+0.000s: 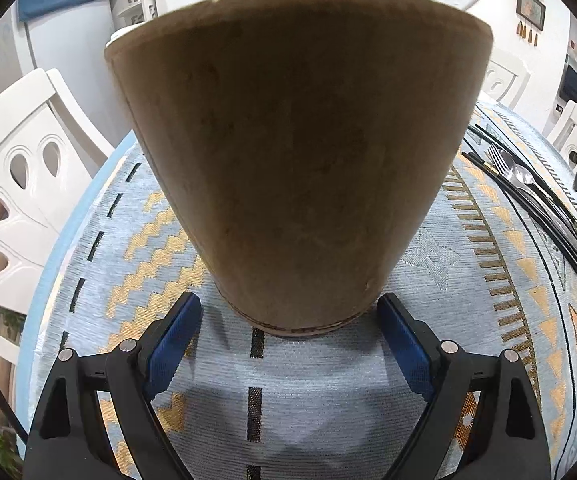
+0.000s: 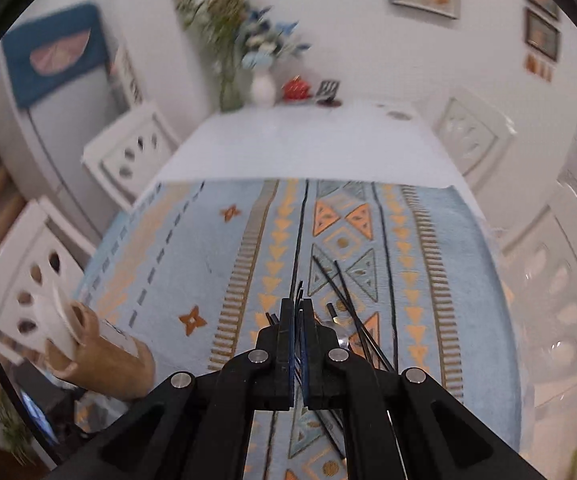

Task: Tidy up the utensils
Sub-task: 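Lift the steel fork with the right tool and carry it above the cup, then lower the fork into the wooden cup and open the right tool, then move the right tool back to the black chopsticks in the pile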

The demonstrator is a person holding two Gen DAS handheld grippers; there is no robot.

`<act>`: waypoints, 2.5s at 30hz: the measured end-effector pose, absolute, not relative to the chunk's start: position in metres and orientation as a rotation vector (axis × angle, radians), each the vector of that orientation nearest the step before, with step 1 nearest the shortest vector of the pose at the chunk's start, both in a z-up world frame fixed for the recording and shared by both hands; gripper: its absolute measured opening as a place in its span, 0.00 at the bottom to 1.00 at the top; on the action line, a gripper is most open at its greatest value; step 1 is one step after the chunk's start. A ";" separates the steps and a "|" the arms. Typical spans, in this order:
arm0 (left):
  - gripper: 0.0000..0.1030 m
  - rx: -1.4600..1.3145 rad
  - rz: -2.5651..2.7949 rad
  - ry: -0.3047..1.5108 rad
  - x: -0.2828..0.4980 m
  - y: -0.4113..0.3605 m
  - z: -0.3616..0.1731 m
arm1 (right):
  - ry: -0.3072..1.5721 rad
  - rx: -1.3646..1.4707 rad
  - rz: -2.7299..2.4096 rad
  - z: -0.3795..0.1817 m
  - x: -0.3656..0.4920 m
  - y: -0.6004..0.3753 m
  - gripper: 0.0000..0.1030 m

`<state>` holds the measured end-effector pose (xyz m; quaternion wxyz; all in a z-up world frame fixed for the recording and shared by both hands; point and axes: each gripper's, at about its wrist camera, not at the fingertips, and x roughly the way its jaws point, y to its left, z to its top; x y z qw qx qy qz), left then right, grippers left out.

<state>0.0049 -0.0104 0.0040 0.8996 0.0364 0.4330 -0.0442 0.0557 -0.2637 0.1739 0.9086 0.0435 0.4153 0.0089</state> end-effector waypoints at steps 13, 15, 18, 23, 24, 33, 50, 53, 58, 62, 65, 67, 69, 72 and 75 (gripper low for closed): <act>0.87 0.086 -0.101 0.893 0.004 -0.011 0.003 | 0.688 0.260 0.159 0.263 0.008 -0.236 0.02; 0.87 0.086 -0.101 0.895 0.005 -0.011 0.002 | 0.650 0.280 0.207 0.279 0.003 -0.227 0.02; 0.87 0.082 -0.103 0.896 0.006 -0.011 0.002 | 0.585 0.305 0.293 0.308 -0.003 -0.208 0.02; 0.87 0.083 -0.102 0.896 0.006 -0.012 0.002 | 0.510 0.351 0.449 0.344 -0.005 -0.175 0.02; 0.87 0.083 -0.102 0.896 0.006 -0.012 0.002 | 0.506 0.358 0.476 0.346 -0.004 -0.168 0.02; 0.87 0.086 -0.100 0.893 0.005 -0.012 0.002 | 0.639 0.397 0.610 0.300 0.030 -0.103 0.02; 0.87 0.085 -0.094 0.891 0.006 -0.011 0.003 | 0.889 0.393 0.599 0.209 0.062 -0.076 0.04; 0.87 0.084 -0.096 0.892 0.007 -0.011 0.003 | 0.875 0.408 0.586 0.218 0.059 -0.089 0.04; 0.87 0.083 -0.096 0.892 0.007 -0.011 0.004 | 0.768 0.441 0.532 0.249 0.046 -0.125 0.04; 0.87 0.080 -0.097 0.894 0.008 -0.009 0.004 | 0.714 0.443 0.444 0.268 0.039 -0.158 0.05; 0.87 0.081 -0.097 0.894 0.008 -0.009 0.004 | 0.686 0.459 0.393 0.276 0.033 -0.183 0.06; 0.87 0.081 -0.097 0.894 0.008 -0.009 0.004 | 0.668 0.457 0.351 0.280 0.029 -0.199 0.08; 0.87 0.080 -0.097 0.894 0.008 -0.009 0.004 | 0.657 0.436 0.314 0.282 0.025 -0.211 0.14; 0.87 0.081 -0.096 0.894 0.008 -0.009 0.004 | 0.672 0.395 0.269 0.277 0.022 -0.227 0.24; 0.88 0.083 -0.094 0.894 0.008 -0.008 0.004 | 0.725 0.373 0.222 0.261 0.024 -0.242 0.24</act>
